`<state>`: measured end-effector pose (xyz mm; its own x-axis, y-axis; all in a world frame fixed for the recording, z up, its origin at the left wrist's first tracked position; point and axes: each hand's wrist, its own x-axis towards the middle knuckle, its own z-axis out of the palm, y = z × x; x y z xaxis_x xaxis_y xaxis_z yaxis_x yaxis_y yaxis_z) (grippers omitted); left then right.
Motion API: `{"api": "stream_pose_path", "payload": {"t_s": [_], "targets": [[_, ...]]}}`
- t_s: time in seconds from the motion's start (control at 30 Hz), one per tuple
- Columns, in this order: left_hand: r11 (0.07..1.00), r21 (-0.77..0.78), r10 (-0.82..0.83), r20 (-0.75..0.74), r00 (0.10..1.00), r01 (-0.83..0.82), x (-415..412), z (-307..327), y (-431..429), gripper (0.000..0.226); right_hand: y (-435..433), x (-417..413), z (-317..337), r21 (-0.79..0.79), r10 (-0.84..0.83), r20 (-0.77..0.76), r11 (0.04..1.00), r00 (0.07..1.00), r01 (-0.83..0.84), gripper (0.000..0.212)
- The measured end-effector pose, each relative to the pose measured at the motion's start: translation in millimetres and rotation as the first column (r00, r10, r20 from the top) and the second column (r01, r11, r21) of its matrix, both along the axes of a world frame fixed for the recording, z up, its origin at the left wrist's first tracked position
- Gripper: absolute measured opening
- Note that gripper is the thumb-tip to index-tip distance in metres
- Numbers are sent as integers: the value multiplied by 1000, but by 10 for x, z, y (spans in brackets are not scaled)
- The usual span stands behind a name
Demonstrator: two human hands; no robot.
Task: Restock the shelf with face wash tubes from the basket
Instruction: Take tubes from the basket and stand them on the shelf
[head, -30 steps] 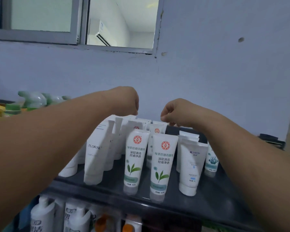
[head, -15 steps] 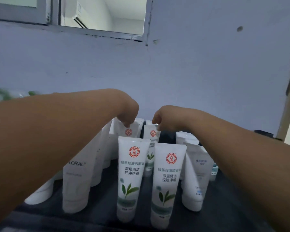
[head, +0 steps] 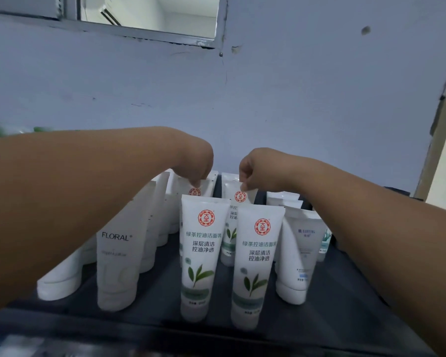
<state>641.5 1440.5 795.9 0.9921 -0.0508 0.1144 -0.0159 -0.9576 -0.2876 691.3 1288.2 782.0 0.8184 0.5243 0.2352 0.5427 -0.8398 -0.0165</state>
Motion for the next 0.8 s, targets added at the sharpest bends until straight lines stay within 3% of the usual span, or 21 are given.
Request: {"api": "stream_pose_path", "payload": {"t_s": [0.2, 0.37, 0.8], "targets": [[992, -81, -97, 0, 995, 97, -40, -36, -48, 28, -122, -124, -8, 47, 16, -59, 999, 998, -13, 11], [976, -176, -131, -14, 991, 127, -71, -9, -60, 9, -169, -197, -4, 81, 33, -81, 996, 996, -26, 10], [972, -222, -99, -97, 990, 75, -86, 41, -105, 13, -219, -160, 33, 109, 34, -158, 994, 987, -16, 17]]}}
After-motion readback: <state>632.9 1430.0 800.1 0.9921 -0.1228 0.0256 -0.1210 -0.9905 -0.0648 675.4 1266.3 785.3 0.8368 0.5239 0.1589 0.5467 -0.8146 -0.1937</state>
